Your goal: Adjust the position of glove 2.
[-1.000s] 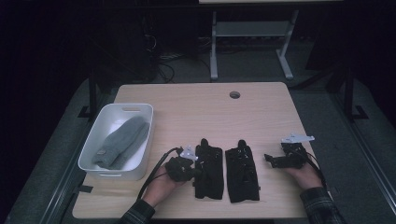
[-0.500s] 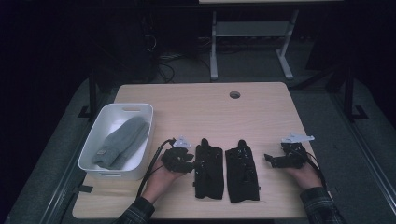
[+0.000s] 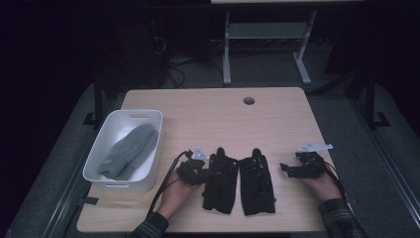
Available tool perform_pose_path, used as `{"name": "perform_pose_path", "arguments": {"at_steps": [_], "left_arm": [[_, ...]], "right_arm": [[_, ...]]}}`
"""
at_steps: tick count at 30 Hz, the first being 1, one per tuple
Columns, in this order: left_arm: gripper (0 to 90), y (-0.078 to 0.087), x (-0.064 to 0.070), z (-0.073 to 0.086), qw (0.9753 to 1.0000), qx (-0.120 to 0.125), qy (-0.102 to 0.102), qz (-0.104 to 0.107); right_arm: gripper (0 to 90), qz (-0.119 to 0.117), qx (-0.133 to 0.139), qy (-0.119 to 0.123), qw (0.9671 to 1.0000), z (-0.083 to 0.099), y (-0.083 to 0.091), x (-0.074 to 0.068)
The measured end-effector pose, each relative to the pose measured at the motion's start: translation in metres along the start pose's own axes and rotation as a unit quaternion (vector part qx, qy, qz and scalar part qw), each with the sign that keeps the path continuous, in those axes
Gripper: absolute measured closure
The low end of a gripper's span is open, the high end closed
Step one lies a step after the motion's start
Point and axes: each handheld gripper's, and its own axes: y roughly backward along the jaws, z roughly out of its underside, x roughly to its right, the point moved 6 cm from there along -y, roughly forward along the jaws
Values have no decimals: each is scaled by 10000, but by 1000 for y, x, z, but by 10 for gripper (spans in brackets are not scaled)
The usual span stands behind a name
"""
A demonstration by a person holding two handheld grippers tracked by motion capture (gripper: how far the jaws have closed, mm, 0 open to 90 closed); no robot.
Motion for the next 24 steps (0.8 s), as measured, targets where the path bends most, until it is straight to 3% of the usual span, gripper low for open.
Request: {"name": "perform_pose_path", "arguments": {"at_steps": [2, 5, 12, 18, 24], "left_arm": [[855, 0, 0, -1, 10000, 46, -31, -3], [870, 0, -2, -1, 9999, 105, 115, 46], [874, 6, -11, -6, 9986, 348, 398, 73], [874, 14, -20, -9, 9966, 546, 599, 129], [874, 21, -21, -12, 9933, 774, 786, 333]], "right_arm": [[280, -66, -23, 63, 10000, -1, 3, -5], [382, -391, -36, 136, 9991, -3, 12, -21], [748, -825, -201, 539, 9949, 10, 28, -52], [884, -1124, -350, 645, 9910, 9, 20, -63], [899, -1279, -405, 760, 9880, 7, 17, -72]]}}
